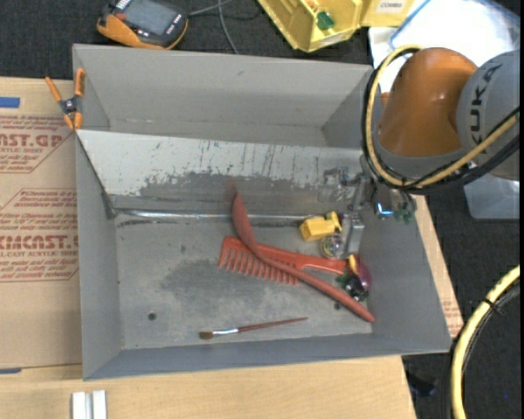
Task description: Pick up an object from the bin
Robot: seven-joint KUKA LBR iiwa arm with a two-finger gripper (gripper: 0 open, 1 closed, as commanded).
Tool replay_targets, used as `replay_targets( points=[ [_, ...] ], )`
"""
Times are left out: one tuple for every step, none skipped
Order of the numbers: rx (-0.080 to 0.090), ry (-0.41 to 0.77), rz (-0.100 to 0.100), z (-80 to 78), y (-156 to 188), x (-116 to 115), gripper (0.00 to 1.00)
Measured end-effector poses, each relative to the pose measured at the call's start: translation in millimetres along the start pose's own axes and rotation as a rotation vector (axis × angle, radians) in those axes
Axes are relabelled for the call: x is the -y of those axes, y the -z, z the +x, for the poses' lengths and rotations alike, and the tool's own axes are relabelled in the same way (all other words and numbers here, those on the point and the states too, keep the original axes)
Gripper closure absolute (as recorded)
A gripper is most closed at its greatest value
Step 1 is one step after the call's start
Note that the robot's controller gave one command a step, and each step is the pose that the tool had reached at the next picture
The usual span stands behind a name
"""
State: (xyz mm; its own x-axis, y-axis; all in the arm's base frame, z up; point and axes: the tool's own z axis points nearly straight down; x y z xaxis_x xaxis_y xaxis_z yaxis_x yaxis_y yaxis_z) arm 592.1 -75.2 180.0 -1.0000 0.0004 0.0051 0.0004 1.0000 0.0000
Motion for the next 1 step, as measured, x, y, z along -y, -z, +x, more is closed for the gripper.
replay_targets(
  points=[
    [0.009,0.002,0.001,-1.7,4.5,-0.3,0.0]
  ],
)
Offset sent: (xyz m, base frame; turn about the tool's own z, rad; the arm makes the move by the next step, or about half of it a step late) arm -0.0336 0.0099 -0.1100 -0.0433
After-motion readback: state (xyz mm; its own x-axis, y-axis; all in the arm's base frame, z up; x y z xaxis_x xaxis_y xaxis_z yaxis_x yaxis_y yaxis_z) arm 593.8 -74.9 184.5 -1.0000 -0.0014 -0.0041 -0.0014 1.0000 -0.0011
